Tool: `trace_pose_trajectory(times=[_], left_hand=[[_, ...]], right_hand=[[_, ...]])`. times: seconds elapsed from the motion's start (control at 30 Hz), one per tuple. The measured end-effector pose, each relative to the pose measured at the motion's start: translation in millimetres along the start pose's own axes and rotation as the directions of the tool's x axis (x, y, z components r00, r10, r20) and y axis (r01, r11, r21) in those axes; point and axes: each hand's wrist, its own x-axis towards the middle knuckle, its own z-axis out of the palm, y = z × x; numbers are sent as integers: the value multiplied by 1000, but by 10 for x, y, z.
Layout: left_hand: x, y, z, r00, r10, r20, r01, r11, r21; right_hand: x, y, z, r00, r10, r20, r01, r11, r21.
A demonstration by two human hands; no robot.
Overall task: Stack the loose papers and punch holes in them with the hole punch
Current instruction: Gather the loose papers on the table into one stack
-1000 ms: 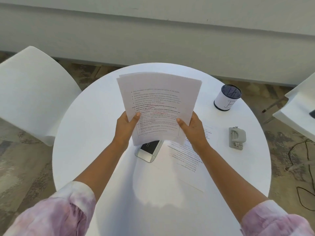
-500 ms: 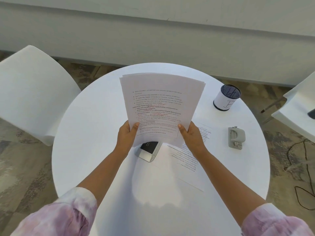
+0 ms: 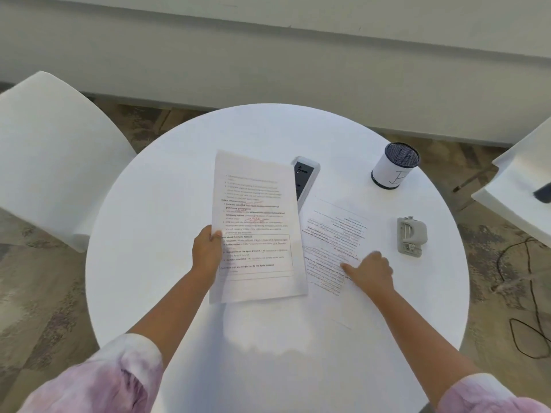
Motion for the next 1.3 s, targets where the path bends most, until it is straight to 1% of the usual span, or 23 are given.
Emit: trace_pose_trajectory(times=[0.03, 0.1, 0.3, 0.5, 0.67, 0.8, 0.93, 1.1, 1.17, 1.3], left_hand=[[-5, -51, -1, 1000, -28, -4, 28, 1000, 9], [-8, -138, -3, 997, -76, -14, 77, 997, 18], [12, -322, -15, 990, -143, -9, 143, 989, 37], [2, -403, -29, 986, -164, -9, 164, 985, 52], [5, -441, -34, 988, -154, 1, 154, 986, 69], [21, -444, -30, 984, -176, 18, 174, 981, 84], [45, -467, -39, 986, -164, 26, 159, 980, 122], [43, -466, -39, 987, -161, 30, 156, 980, 124], [43, -462, -37, 987, -155, 28, 151, 981, 122], [36, -455, -15, 989, -146, 13, 143, 983, 117]], right_hand=[[-5, 44, 12, 999, 45, 12, -45, 999, -1], [-22, 74, 28, 996, 85, 21, -86, 996, 4], [-58, -60, 88, 995, 94, -30, -96, 994, -54], [-39, -123, 110, 994, 90, -54, -94, 993, -78], [-88, -93, 173, 988, 20, -150, -40, 990, -137], [-87, -145, 176, 989, 14, -150, -32, 993, -117], [-59, -166, 145, 991, 41, -129, -46, 998, -34], [-39, -170, 103, 995, 93, -46, -82, 976, 201], [-30, -176, 96, 997, 70, -40, -56, 957, 286], [-40, -197, 67, 996, -12, -86, 50, 892, 450]])
